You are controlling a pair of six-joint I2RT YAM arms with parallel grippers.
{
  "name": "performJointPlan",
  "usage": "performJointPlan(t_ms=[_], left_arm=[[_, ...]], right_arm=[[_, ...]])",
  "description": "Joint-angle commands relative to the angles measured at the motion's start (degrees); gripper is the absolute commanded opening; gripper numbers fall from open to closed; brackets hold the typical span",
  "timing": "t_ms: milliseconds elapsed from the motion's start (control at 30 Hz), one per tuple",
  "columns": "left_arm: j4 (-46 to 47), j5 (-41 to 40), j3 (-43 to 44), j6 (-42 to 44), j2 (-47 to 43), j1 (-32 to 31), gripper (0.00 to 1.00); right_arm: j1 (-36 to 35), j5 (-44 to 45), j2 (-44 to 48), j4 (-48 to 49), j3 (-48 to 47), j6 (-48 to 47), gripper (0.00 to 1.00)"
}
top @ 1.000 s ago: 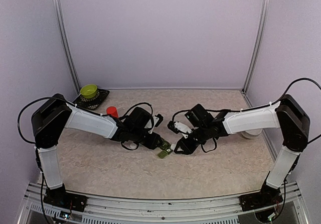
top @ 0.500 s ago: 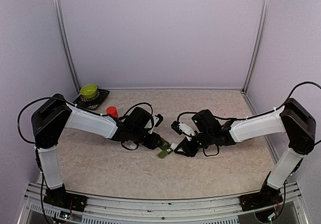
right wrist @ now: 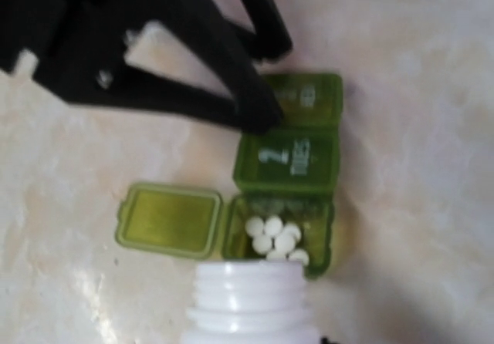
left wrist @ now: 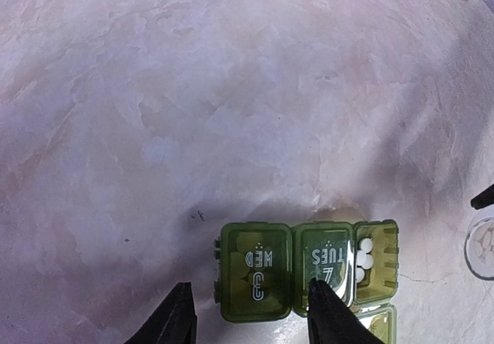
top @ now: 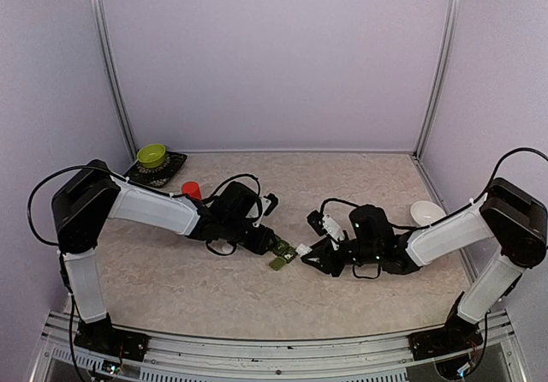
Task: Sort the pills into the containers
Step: Pour the pill into the compartment of the pill container, then pick up the lid of the pill bottle from the center of the board.
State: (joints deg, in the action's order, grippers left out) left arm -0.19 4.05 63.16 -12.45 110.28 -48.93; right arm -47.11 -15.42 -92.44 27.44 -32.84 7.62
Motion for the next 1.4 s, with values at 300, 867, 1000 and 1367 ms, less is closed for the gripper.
performJointPlan(t_ms=[300, 867, 1000, 1367], left_arm=[[-2.2, -1.1, 3.5, -0.2, -3.8, 0.1, 0.6], [-5.2, -1.8, 2.5, -3.2, -16.1, -0.9, 0.81], [-6.2, -3.1, -0.6, -4.1, -20.7, -1.2, 0.86], [-10.6, -10.2, -9.2, -5.6, -26.0, -0.2, 0.99]], right_arm=[[0.0, 0.1, 7.3, 32.9, 11.7, -0.1, 0.0], [-3.1, 5.5, 32.8, 53.4, 25.0, -13.0, 0.0], [-3.2, 6.0, 37.3, 49.3, 23.4, -14.3, 0.0], [-3.1, 4.5, 39.5, 43.2, 21.6, -8.9, 0.0]])
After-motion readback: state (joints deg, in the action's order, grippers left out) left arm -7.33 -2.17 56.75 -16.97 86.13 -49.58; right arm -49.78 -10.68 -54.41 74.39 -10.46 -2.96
